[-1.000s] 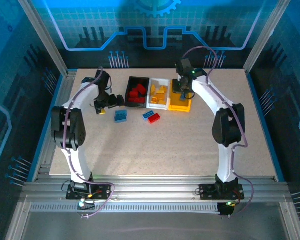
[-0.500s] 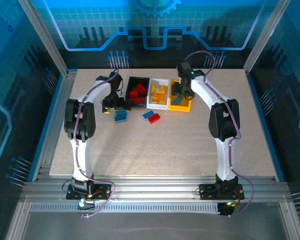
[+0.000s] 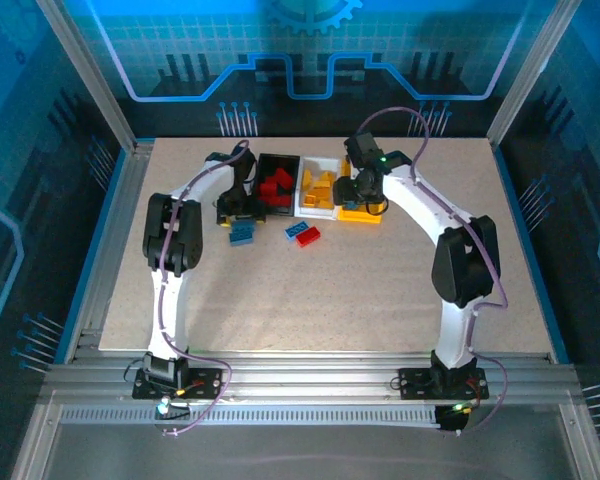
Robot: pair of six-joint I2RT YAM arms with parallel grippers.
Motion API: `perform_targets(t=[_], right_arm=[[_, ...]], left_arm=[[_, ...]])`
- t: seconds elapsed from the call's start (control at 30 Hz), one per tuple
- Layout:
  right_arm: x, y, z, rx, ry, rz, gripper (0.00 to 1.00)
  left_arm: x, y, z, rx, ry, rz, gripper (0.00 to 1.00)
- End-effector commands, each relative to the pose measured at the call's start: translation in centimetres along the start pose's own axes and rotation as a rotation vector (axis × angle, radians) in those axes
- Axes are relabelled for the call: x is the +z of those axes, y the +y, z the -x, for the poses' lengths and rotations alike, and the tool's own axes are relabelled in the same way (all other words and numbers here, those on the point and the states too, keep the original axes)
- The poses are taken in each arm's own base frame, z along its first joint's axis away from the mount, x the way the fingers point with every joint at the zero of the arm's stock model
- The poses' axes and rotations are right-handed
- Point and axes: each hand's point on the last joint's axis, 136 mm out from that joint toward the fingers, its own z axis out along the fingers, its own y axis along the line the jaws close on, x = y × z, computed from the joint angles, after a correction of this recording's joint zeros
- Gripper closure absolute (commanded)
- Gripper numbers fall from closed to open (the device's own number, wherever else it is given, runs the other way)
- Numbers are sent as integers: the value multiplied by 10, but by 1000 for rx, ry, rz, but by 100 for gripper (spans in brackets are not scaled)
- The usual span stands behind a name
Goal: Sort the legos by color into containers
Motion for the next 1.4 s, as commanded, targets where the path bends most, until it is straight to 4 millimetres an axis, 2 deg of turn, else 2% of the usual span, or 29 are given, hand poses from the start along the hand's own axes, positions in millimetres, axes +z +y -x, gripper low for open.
perform_targets(t=[0.0, 0.13, 0.23, 0.37, 0.63, 0.83, 0.97, 1.07, 1.37], right_arm=[[-12, 23, -4, -48, -23, 36, 33], [-10, 40, -20, -76, -7, 56, 32], [-9, 39, -32, -34, 4, 74, 32], [-13, 35, -44, -26, 9, 74, 32], [-30, 26, -57, 2, -26, 96, 32], [-43, 20, -68, 50, -78, 133, 32], [-55, 8, -79, 73, -101, 137, 32], [-64, -2, -89, 99, -115, 140, 32], [-88, -25, -128, 188, -141, 142, 32]], left_arm=[[6, 5, -13, -25, 44, 32, 27], [-4, 3, -12, -24, 17, 14, 36], [-18, 2, -12, -26, -15, -1, 40], [-35, 3, -20, -27, -35, -18, 41], [-92, 0, -24, -60, -133, -83, 41], [-140, -19, -20, -108, -210, -202, 40], [-162, -50, -15, -128, -242, -316, 40], [-173, -81, -10, -129, -254, -402, 40], [-180, -190, 13, -110, -240, -649, 40]])
